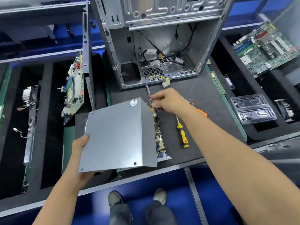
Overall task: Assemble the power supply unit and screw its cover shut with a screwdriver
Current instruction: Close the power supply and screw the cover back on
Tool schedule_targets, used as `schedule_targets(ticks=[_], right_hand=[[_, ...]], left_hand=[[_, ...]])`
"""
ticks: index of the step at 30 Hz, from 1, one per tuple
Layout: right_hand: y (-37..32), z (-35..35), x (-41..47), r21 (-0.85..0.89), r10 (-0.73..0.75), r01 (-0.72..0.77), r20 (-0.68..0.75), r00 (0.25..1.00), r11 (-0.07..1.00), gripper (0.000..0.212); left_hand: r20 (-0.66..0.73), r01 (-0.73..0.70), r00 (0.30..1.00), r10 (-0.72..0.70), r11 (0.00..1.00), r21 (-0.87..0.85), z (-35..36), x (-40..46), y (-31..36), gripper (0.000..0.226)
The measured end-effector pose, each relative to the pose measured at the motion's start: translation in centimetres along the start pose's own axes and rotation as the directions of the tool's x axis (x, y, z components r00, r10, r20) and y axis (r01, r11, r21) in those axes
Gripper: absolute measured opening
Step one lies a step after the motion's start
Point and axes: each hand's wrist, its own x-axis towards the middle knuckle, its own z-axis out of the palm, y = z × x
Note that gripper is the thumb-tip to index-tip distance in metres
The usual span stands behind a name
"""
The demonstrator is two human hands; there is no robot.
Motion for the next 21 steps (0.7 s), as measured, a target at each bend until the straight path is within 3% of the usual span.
schedule_targets(ticks=[3, 6, 9, 12, 14, 16, 19, 21], right_hand=[[-0.5, 0.1, 0.2, 0.012, -0.104, 0.103, 0.03, 0.994, 0.995, 0.014], [-1.4, 0.7, 0.4, 0.033, -0.187, 0.186, 0.05, 0.981, 0.982, 0.011], [-2.2, 1.0, 0.5, -0.105, -0.186, 0.199, 0.122, 0.975, 0.974, 0.025], [-3.2, 1.1, 0.4, -0.257, -0.099, 0.161, 0.237, 0.966, 0.953, 0.054], [-3.1, 1.3, 0.8, -0.283, -0.077, 0.138, 0.216, 0.973, 0.949, 0.061], [-2.7, 1.4, 1.1, -0.218, -0.061, 0.099, 0.177, 0.982, 0.971, 0.06], [-2.5, 1.4, 0.8, 0.025, 0.011, -0.018, 0.284, 0.959, 1.0, 0.092], [-2.5, 1.2, 0.7, 0.109, 0.046, -0.086, 0.326, 0.944, 0.99, 0.097]], left_hand=[[-0.009, -0.027, 1.0, 0.027, 1.0, -0.001, 0.3, 0.0, -0.2, 0.045], [-0.03, -0.021, 0.999, 0.021, 1.0, -0.005, 0.4, 0.0, -0.4, 0.052], [-0.045, -0.011, 0.999, 0.011, 1.0, 0.006, 0.4, 0.2, -0.6, 0.052], [-0.06, -0.05, 0.997, 0.05, 0.999, 0.002, 0.4, 0.5, -0.9, 0.046], [-0.07, -0.075, 0.995, 0.077, 0.997, 0.025, 0.8, 0.5, -1.0, 0.044], [-0.058, -0.084, 0.994, 0.088, 0.994, 0.065, 1.3, 0.6, -0.9, 0.052], [-0.018, -0.096, 0.995, 0.099, 0.989, 0.111, 2.0, 0.5, -1.1, 0.045], [-0.003, -0.099, 0.995, 0.1, 0.987, 0.129, 2.2, 0.4, -1.1, 0.038]])
